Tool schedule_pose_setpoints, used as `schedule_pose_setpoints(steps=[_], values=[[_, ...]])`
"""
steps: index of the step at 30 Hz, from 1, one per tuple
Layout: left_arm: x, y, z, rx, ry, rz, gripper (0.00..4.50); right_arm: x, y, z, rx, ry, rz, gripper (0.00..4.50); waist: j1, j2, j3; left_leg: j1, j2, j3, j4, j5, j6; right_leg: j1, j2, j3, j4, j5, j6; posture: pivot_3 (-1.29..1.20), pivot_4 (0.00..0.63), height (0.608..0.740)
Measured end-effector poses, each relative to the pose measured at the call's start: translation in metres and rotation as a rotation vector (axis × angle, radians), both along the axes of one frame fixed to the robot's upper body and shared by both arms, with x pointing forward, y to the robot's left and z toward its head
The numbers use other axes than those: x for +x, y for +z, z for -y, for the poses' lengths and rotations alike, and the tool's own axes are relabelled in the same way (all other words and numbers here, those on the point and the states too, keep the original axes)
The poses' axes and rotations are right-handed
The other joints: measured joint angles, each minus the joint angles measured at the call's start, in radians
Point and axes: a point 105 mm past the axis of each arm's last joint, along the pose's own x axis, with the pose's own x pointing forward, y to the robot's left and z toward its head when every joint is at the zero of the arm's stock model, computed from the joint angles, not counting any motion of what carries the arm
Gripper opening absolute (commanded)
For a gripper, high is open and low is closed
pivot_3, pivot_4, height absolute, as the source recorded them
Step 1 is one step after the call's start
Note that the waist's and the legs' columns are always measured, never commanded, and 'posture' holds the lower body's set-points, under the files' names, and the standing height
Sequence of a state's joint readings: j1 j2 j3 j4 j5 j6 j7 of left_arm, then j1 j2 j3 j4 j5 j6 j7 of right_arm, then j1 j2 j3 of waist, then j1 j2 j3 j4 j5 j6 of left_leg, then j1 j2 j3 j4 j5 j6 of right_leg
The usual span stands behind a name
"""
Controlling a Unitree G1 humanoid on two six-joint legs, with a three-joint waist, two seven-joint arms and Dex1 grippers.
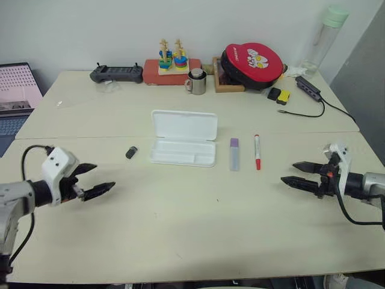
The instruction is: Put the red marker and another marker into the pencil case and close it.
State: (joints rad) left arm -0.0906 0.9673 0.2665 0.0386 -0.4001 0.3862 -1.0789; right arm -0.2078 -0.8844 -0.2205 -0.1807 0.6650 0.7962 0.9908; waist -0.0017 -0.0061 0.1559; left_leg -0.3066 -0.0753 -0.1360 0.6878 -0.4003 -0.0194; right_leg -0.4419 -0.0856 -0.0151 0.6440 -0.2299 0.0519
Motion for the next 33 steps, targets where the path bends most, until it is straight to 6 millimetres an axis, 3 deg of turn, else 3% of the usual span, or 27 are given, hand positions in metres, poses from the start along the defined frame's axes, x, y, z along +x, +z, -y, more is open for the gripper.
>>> schedule_pose_setpoints(steps=[4, 12, 16, 20, 25, 33], values=[[0.025, 0.005, 0.058, -0.078, -0.216, 0.006, 4.5, 0.008, 0.032, -0.04, 0.03, 0.127, 0.139, 4.46, -0.001, 0.0, 0.0, -0.006, -0.001, -0.002, 0.009, 0.0, 0.0, -0.001, 0.0, -0.002, 0.001, 0.003, 0.001, 0.0, 0.15, 0.74], [0.049, -0.012, 0.12, -0.083, -0.459, -0.078, 4.5, 0.015, 0.021, -0.093, -0.045, 0.226, 0.175, 4.46, -0.002, -0.001, 0.0, -0.008, -0.002, 0.0, 0.01, 0.0, 0.0, -0.004, 0.0, -0.002, 0.001, 0.003, 0.001, 0.0, 0.15, 0.74], [0.059, -0.019, 0.117, -0.051, -0.469, -0.113, 4.5, 0.021, 0.02, -0.096, -0.071, 0.195, 0.195, 4.46, -0.007, -0.001, 0.0, -0.009, -0.002, 0.001, 0.011, 0.0, 0.0, -0.006, 0.0, -0.003, 0.002, 0.003, 0.001, 0.0, 0.15, 0.74], [0.064, -0.031, 0.127, -0.021, -0.504, -0.141, 4.5, 0.024, 0.026, -0.101, -0.069, 0.188, 0.227, 4.46, -0.007, -0.001, 0.0, -0.01, -0.002, 0.001, 0.012, 0.0, 0.0, -0.006, 0.0, -0.003, 0.002, 0.003, 0.002, 0.0, 0.15, 0.74], [0.073, -0.034, 0.127, 0.015, -0.502, -0.118, 4.5, 0.023, 0.028, -0.103, -0.075, 0.182, 0.246, 4.46, -0.007, -0.001, 0.0, -0.01, -0.003, 0.001, 0.012, 0.0, 0.0, -0.007, 0.0, -0.002, 0.003, 0.003, 0.002, 0.0, 0.15, 0.74], [0.076, -0.037, 0.133, 0.023, -0.527, -0.097, 2.93, 0.022, 0.028, -0.105, -0.065, 0.172, 0.25, 4.5, -0.008, -0.002, -0.001, -0.01, -0.003, 0.001, 0.013, 0.0, 0.0, -0.007, 0.0, -0.002, 0.003, 0.004, 0.002, 0.0, 0.15, 0.74]])
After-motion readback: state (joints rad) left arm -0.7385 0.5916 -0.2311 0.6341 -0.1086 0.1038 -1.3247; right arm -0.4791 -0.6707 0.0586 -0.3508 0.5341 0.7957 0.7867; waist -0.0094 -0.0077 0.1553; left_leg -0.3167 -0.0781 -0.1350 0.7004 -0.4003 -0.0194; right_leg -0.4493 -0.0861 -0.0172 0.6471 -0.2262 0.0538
